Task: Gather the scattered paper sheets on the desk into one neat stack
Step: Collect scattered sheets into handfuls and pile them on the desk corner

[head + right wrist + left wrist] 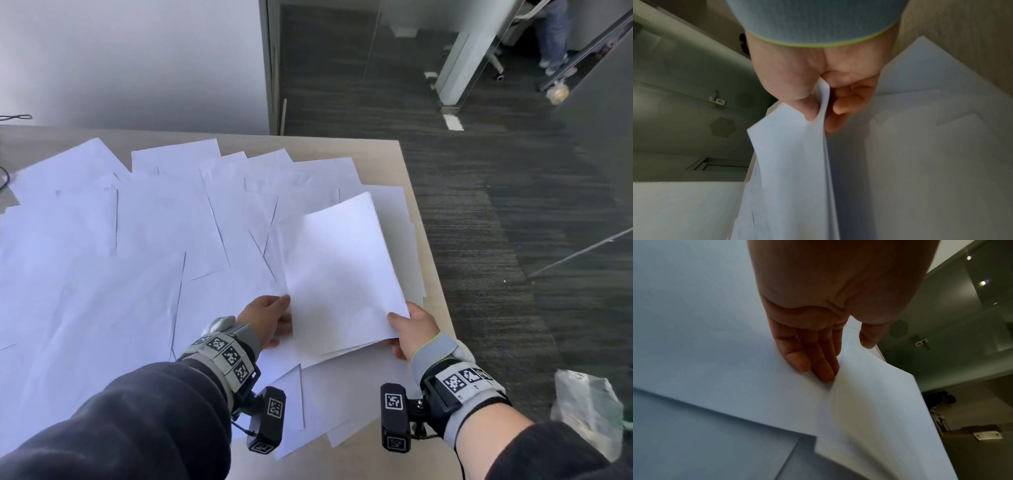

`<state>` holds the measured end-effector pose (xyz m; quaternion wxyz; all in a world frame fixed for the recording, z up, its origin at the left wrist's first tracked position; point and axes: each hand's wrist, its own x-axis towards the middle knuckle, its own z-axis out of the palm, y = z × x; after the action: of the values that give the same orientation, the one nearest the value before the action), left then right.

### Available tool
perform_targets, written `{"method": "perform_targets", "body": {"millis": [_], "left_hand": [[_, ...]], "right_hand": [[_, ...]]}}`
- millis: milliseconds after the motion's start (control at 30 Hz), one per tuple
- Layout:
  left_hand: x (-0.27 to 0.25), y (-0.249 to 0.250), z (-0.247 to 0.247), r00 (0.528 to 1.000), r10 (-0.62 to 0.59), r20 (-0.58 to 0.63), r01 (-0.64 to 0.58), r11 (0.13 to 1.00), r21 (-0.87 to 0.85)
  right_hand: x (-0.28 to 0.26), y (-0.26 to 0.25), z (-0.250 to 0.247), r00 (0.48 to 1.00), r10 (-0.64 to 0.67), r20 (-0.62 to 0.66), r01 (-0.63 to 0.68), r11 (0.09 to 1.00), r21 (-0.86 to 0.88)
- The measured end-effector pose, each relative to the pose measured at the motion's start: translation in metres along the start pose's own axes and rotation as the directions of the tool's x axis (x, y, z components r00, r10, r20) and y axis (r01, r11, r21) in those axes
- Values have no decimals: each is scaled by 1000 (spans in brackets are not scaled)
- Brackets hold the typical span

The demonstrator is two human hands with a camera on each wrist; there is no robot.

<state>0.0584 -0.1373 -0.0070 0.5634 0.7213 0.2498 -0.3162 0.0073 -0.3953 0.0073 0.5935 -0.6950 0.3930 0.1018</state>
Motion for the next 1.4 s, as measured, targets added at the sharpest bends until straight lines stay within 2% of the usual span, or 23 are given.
{"method": "perform_targets", "body": {"millis": [167,267,400,467,533,700,833,900,967,1133,1233,1400], "left_hand": [[3,9,1,997,-17,-72,22,998,62],[5,8,1,985,108,-137,-71,966,250],[4,11,12,958,285,-40,-235,855,463],[6,12,23,922,386,19,-326,751,575],[6,13,34,888,445,114,-390,601,698],[-3,17,66,888,346,302,-407,289,867],[-7,5,95,909,222,353,-386,127,914],[-4,-2,100,913,203,354,-374,70,925],[-1,-4,98,914,216,343,-365,70,929],[9,8,87,914,286,288,-347,180,921],[16,13,80,896,350,273,-365,232,902],[21,15,77,888,385,251,-360,243,901]], "right_hand": [[10,5,-24,982,3,-189,37,977,210],[17,11,-35,958,22,-285,64,955,289],[26,23,-52,934,14,-358,95,954,285],[29,29,-60,930,21,-367,89,956,279],[28,35,-68,927,21,-374,89,958,273],[25,44,-82,925,34,-379,89,949,301],[25,51,-91,921,67,-385,77,934,348],[26,54,-95,917,73,-392,79,930,358],[27,55,-97,916,70,-394,84,929,361],[27,59,-107,898,100,-429,88,914,397],[24,61,-111,880,146,-451,81,891,446],[22,61,-117,871,166,-462,84,877,474]]}}
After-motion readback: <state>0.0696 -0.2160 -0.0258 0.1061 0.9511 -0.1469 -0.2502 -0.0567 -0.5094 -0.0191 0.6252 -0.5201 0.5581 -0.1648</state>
